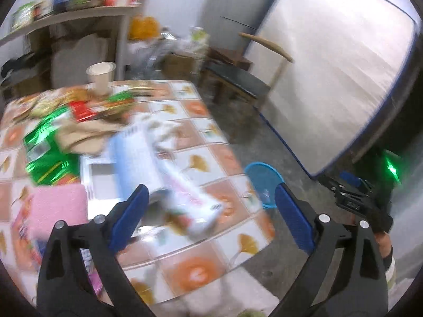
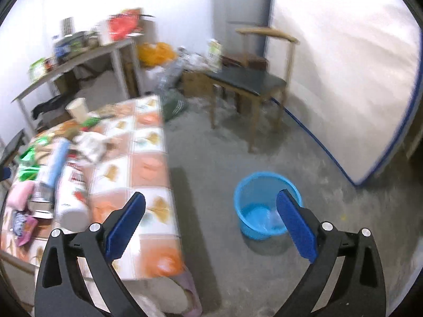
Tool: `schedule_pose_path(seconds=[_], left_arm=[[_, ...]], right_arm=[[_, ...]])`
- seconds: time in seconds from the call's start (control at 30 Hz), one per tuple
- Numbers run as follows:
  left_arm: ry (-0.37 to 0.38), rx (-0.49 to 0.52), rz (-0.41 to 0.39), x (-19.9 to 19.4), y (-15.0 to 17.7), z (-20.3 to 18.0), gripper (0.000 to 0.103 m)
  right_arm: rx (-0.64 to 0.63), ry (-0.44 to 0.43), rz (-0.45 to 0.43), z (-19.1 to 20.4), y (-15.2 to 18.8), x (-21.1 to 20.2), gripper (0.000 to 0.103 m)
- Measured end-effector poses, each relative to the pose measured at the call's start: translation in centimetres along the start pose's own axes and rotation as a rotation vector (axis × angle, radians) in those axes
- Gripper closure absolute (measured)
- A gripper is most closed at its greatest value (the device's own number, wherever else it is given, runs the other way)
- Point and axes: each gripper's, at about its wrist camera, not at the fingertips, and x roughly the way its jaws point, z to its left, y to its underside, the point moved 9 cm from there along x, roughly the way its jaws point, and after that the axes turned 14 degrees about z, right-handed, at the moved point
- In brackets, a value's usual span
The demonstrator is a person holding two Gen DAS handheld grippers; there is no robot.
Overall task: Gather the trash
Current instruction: 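Move both tools back over the table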
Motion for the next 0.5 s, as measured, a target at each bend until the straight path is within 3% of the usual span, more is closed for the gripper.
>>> schedule_pose_path(seconds=[0.13, 0.27, 0.33, 0.5], left_arm=[[0.008, -0.127, -0.019, -1.4, 0.6, 4.8, 0.009], [0.047, -0.255, 0.025, -1.1, 1.2, 8.6, 0.009], [0.086, -0.296, 0.026, -1.0, 1.2, 10.1, 0.009], [0.072, -0.321, 0.0, -1.3, 0.7, 12.8, 0.009]], right_arm=[[-0.082, -0.068, -0.056, 5.0, -2.5, -1.1, 0.007], [-0.081, -0.198, -0.08, 9.1, -4.5, -1.3, 0.007], [-0.052, -0.274, -0.075, 10.7, -5.0, -1.0, 0.007], [-0.014, -0.395, 0.017, 14.1, -6.1, 1.5, 0.007]])
